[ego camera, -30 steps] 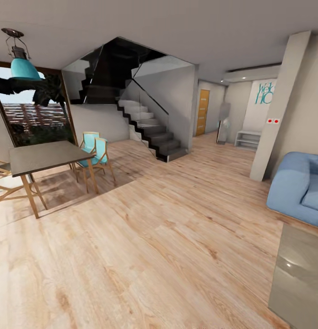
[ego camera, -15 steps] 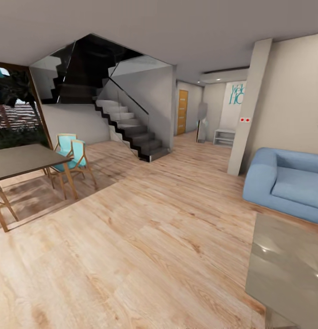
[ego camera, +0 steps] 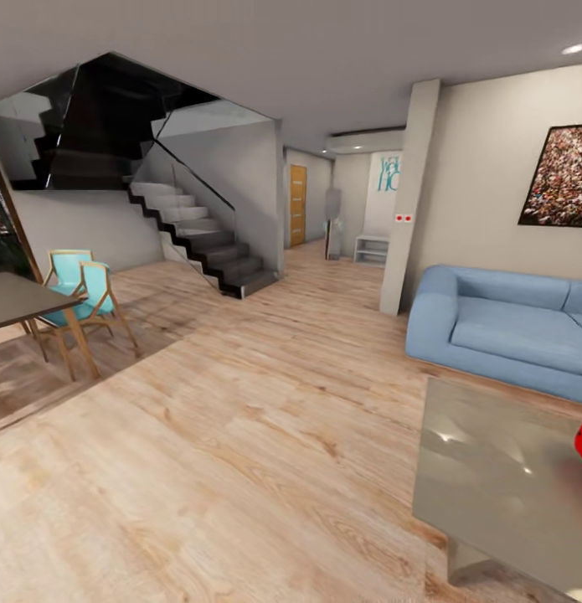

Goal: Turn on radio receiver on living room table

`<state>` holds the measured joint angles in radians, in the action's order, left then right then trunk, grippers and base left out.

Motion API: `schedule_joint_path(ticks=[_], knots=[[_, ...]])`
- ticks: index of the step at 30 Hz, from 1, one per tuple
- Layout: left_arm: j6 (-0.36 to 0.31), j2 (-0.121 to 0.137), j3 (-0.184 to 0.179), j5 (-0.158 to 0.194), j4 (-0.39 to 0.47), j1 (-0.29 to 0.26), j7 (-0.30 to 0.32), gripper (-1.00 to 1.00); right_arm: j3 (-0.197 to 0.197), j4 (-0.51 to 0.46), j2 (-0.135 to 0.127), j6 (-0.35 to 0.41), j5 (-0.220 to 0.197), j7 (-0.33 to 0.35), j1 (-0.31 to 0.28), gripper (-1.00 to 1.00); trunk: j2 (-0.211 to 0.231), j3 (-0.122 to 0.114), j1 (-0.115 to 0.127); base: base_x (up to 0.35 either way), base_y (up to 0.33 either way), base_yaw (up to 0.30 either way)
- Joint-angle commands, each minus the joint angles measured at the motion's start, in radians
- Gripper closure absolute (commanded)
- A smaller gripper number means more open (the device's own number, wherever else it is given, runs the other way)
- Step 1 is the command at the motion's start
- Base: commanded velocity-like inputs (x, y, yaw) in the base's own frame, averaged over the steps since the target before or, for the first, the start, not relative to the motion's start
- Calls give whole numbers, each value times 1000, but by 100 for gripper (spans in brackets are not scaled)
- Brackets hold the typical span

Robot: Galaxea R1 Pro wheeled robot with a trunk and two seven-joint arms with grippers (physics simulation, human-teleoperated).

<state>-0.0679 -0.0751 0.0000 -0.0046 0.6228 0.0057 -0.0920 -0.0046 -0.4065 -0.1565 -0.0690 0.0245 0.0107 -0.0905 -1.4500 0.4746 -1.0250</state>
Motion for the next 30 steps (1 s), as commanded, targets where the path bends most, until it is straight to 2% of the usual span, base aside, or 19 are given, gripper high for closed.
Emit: schedule_joint_path(ticks=[1,16,30], knots=[[0,0,0,0,0,0,0,-100,0,0,0,0,0,0,0,-100,0,0,0,0,0,-278],[0,1,1,0,0,0,0,-100,0,0,0,0,0,0,0,-100,0,0,0,7,-7,-278],[0,13,3,0,0,0,-1,-100,0,0,0,0,0,0,0,-100,0,0,0,182,-240,-278]])
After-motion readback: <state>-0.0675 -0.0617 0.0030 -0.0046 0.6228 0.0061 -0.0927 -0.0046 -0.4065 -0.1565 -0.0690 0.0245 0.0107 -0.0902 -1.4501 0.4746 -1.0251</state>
